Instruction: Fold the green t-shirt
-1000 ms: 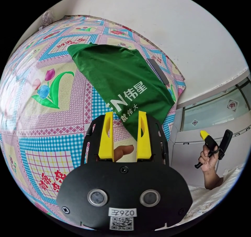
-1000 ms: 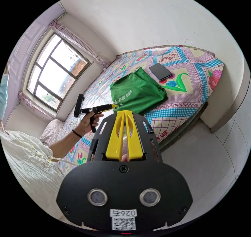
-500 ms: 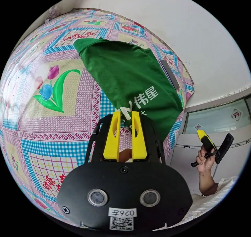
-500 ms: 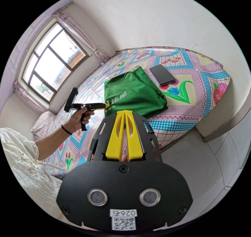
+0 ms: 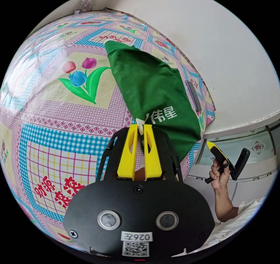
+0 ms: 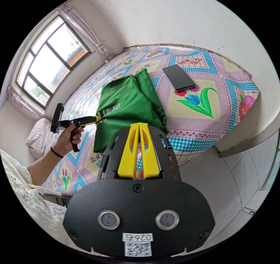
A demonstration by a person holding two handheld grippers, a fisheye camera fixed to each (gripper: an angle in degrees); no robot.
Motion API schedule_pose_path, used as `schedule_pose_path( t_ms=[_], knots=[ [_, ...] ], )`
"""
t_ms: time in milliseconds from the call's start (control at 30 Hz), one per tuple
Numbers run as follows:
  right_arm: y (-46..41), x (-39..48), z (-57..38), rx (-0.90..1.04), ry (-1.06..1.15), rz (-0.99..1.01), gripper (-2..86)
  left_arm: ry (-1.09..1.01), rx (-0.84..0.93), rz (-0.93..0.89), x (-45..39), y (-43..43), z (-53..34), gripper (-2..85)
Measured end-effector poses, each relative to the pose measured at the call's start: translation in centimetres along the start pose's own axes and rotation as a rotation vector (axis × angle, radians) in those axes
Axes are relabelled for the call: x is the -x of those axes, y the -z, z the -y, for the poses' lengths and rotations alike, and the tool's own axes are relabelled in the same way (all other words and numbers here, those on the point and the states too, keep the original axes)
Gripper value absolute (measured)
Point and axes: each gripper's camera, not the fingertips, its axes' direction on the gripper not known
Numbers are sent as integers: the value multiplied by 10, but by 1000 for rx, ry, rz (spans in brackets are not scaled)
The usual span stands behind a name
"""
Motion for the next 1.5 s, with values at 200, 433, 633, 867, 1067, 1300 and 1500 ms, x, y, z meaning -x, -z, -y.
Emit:
schedule_pose_path(
  t_ms=[200,433,633,867,1067,1300,1500],
  knots=[
    [-46,19,22,86,13,-10,-9,85,-44,3,55,43,-54,42],
    [-117,89,21,264,59,203,-9,253,-90,59,146,127,-148,43],
    [-147,178,0,360,139,273,-9,392,-142,66,224,196,-236,44],
    [-174,268,-28,410,252,268,-12,496,-187,50,297,260,-302,43],
    [-192,330,-31,442,293,266,-12,543,-209,23,357,304,-336,46],
    [-154,353,-61,342,218,262,-8,464,-230,-100,393,350,-386,31],
    [-119,371,-86,218,235,183,28,426,-274,-62,409,404,-446,-8]
  ],
)
